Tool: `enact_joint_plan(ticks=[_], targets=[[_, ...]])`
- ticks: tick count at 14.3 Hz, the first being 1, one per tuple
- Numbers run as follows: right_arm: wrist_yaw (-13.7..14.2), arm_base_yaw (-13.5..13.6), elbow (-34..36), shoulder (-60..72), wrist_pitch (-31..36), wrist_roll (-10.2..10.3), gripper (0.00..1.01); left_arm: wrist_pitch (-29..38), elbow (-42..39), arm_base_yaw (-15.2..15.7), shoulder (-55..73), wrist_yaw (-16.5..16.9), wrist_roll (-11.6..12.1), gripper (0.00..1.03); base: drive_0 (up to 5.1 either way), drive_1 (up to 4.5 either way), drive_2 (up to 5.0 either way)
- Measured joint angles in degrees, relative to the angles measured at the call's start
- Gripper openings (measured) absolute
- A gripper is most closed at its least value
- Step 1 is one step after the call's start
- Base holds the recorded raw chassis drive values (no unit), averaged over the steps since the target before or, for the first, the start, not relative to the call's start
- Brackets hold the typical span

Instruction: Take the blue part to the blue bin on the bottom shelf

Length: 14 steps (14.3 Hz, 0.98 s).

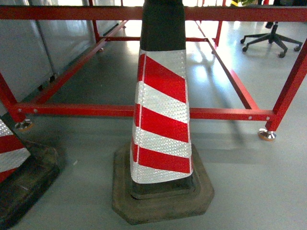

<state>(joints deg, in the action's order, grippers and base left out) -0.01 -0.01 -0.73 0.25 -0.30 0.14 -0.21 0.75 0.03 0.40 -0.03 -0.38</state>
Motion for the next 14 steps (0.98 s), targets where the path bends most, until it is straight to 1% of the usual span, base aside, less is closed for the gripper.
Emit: enact_joint_plan(ticks=[14], targets=[[0.0, 0.0, 0.0, 0.0, 0.0, 0.0, 0.98, 0.0, 0.0, 0.0, 0.0, 0.0, 0.0, 0.98, 0.0, 0.00, 0.0]])
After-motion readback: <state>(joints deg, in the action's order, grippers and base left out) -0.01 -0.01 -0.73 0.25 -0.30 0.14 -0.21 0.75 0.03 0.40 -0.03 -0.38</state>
